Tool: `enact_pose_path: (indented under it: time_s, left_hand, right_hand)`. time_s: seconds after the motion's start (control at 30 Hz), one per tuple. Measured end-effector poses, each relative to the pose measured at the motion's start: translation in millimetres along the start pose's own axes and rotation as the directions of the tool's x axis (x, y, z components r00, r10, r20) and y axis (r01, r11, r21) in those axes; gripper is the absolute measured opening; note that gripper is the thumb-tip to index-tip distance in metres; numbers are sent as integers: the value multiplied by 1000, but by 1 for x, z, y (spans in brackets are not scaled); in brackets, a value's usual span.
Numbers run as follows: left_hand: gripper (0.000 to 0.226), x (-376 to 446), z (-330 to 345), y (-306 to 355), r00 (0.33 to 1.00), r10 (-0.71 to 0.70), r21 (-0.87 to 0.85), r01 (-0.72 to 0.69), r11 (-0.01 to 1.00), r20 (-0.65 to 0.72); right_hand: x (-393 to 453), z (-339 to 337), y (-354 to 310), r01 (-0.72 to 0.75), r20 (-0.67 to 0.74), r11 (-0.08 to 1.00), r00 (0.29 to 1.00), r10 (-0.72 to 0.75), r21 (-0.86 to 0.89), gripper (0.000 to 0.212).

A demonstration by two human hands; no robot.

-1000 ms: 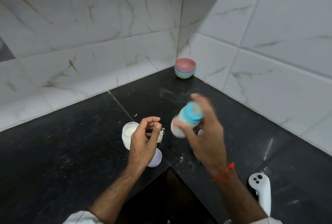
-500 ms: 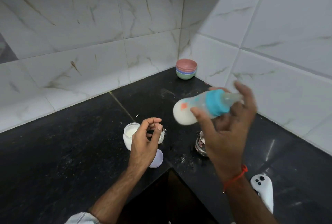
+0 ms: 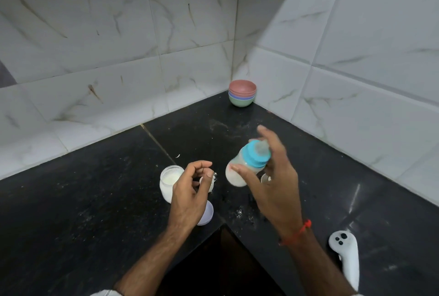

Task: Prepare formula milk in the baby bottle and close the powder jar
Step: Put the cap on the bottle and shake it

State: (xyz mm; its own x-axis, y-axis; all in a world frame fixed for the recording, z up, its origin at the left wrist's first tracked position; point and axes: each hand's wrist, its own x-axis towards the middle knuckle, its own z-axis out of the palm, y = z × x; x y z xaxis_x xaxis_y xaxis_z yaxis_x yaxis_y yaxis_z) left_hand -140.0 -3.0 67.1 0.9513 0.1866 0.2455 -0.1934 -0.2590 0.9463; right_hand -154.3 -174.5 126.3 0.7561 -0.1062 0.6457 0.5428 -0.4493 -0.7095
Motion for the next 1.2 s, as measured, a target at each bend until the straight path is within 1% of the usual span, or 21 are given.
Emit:
enact_pose_path:
  time_s: [0.1,0.13,0.23,0.27,0.3,0.37,0.4,0.43,0.53,0.57,0.67,0.7,0.73,0.77,0.8,0.83,0.9,0.97,1.07,1.13,1.2]
  left_hand:
    - [14,0,0,0,1000,-18,-6,18,1000,-14]
    - [14,0,0,0,1000,-23,-6,23,1000,-13]
    - [14,0,1,-1,1000,-12,-5,12,1000,0]
    - [15,0,1,0,1000,2,0,-2,1000,2]
    - [15,1,1,1,1000,12,2,-12,1000,-2]
    - [14,2,0,1,1000,-1,-3,1,1000,-15]
    - [14,2,1,1,1000,-9,-9,9,1000,-19]
    - [14,2,1,1,1000,-16,-14,16,1000,-17]
    - [15,0,2,1,1000,-2,-11,2,1000,3]
    - [16,-1,2,2,1000,8,-7,-8,1000,8]
    - [15,-1,1,1,1000,0,-13,0,1000,-15]
    - [15,0,1,0,1000,-11,-15,11,1000,-22]
    - [15,-1,2,-1,1000,-15,-16,14,1000,-21]
    - [15,-1,2,-1,1000,-14,-17,14,1000,-14]
    - [15,-1,2,-2,1000,-9,-17,9,1000,-5]
    - [15,-2,2,-1,1000,0,-16,0,1000,5]
    - [15,-3,1,0,1000,17,-21,-17,1000,13]
    - [16,-2,-2,0,1000,8,-35,-8,999,16]
    - [32,-4,-2,0,984,-1,-141,26,990,178]
    - [39,-5,2,3,947,-55,-243,137,960,316]
    - [43,-7,7,8,911,-108,-394,276,877,398]
  right_hand:
    - [1,-5,-11,146,-281,982,954,-108,119,83]
    - [0,-3,-6,162,-278,984,951,-137,70,80]
    - [-7,3,5,9,48,999,999,-8,-31,83]
    - [-8,2,2,-3,37,1000,999,3,-15,84]
    - [-7,-1,-5,10,-37,999,999,-9,34,85]
    - [-3,-6,-20,114,-226,982,971,-78,150,85]
    - [-1,-6,-20,165,-277,975,954,-119,150,82]
    - [0,-3,-14,177,-271,978,952,-140,114,78]
    - [-6,5,0,-3,25,1000,1000,3,-1,78]
    - [-8,5,-2,-23,22,1000,999,22,11,80]
    - [-5,0,-16,95,-201,979,978,-58,183,81]
    - [-3,1,-12,137,-227,972,969,-92,189,79]
    - [-2,4,-5,142,-190,979,975,-114,144,77]
    - [-3,8,5,88,-71,992,994,-81,92,75]
    - [-6,11,14,-24,79,998,997,18,66,76]
    - [-9,13,17,-159,170,983,975,141,96,77]
    - [-10,11,19,-350,172,899,934,313,263,80]
    - [-6,5,15,-422,151,793,905,398,439,80]
    - [3,3,10,-424,139,717,896,422,554,80]
    - [7,5,5,-445,156,676,882,445,587,80]
    - [6,7,4,-446,147,682,880,451,580,81]
